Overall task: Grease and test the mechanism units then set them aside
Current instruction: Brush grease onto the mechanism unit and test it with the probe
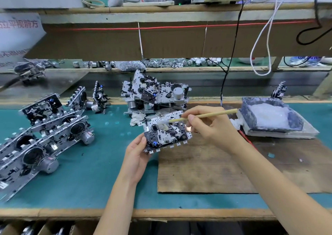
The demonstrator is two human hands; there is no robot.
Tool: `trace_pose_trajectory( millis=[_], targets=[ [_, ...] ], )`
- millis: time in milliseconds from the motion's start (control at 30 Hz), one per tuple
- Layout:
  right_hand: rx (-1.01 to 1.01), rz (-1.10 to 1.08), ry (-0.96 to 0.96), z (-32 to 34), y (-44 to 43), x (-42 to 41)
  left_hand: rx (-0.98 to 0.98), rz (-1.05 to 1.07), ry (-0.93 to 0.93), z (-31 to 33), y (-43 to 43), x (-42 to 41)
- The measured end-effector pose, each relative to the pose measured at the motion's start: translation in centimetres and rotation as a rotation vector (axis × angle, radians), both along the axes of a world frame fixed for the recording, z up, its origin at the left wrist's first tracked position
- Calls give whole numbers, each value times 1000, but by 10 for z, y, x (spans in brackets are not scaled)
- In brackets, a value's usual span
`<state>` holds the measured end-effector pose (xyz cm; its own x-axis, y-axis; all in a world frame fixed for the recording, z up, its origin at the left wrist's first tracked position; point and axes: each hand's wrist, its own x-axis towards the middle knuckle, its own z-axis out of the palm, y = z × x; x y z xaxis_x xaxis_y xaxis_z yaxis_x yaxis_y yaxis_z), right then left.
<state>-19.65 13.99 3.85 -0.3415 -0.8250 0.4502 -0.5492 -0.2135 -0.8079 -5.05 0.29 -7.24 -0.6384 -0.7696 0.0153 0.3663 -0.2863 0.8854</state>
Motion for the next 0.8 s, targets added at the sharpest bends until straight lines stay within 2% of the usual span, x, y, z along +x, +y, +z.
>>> trace_pose_trajectory(
  millis=[167,267,567,667,733,800],
  targets=[
    [-162,-70,-145,-2,-3,3,6,-7,16,-1,-1,0],
    [-190,-112,-208,-3,-8,6,7,-12,26,-1,-1,0],
    [-145,-132,-186,-8,-15,9,-4,-22,47,0,0,0],
    [-235,-116,-190,-6,-13,9,3,-19,50,0,0,0],
    [-292,-59,-131,-4,-10,10,1,-21,53,0,0,0],
    [-257,-13,167,-3,-11,13,-5,-27,53,0,0,0]
  ],
)
